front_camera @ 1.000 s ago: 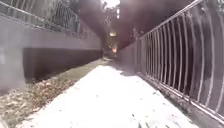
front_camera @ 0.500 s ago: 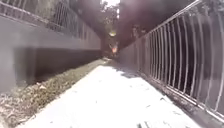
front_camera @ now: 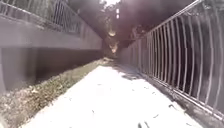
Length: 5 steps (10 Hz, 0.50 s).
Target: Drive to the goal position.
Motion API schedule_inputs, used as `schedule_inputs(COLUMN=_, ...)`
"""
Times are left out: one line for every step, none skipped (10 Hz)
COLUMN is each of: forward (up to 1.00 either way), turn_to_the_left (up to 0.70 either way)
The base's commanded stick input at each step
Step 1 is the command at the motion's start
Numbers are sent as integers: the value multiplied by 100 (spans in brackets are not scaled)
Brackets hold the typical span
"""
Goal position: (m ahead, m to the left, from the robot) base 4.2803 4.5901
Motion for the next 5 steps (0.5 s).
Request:
schedule_inputs(forward=50, turn_to_the_left=0)
schedule_inputs(forward=50, turn_to_the_left=0)
schedule_inputs(forward=50, turn_to_the_left=0)
schedule_inputs(forward=50, turn_to_the_left=0)
schedule_inputs(forward=50, turn_to_the_left=0)
